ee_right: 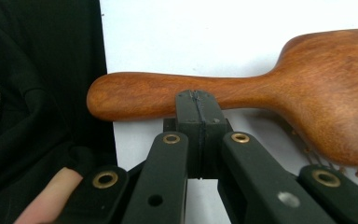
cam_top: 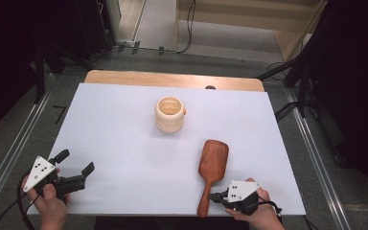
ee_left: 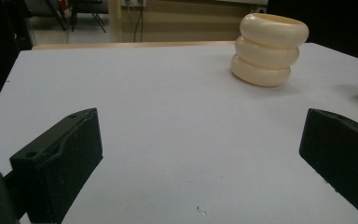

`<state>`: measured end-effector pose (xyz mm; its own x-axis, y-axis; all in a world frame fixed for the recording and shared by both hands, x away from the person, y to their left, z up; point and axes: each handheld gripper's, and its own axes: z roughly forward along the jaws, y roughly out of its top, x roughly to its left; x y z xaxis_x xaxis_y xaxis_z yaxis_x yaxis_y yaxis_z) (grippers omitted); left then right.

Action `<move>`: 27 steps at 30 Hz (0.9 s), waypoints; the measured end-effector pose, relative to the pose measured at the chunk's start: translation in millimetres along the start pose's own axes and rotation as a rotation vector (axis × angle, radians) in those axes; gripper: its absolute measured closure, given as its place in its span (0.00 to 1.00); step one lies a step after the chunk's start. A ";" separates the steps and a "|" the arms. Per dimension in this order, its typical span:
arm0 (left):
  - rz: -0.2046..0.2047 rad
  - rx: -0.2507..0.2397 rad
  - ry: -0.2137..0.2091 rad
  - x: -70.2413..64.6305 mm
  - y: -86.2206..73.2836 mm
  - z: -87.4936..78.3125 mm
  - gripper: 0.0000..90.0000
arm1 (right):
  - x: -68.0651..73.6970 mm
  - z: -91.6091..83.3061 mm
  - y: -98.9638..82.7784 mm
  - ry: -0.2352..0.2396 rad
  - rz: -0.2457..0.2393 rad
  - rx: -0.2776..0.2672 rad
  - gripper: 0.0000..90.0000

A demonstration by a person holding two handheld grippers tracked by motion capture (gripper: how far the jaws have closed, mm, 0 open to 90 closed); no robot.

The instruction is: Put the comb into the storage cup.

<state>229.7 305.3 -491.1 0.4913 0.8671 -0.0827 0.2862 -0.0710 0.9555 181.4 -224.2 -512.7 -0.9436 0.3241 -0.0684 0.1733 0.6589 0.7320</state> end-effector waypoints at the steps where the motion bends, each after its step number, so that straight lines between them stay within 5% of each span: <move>1: 0.000 0.000 0.000 0.0 0.0 0.0 0.00 | 0.4 0.7 0.2 0.000 0.004 0.001 0.98; 18: 0.008 0.004 0.002 -1.1 0.1 1.0 0.00 | 1.4 14.7 11.6 -0.017 0.012 -0.008 0.98; 27: 0.013 0.007 -0.002 -1.2 0.2 1.7 0.00 | 2.3 22.8 19.6 -0.068 0.025 -0.016 0.98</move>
<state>230.5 303.4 -491.3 0.4965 0.8651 -0.0711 0.2856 -0.0855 0.9545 189.0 -195.0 -514.0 -0.9174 0.3863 -0.0958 0.1916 0.6395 0.7446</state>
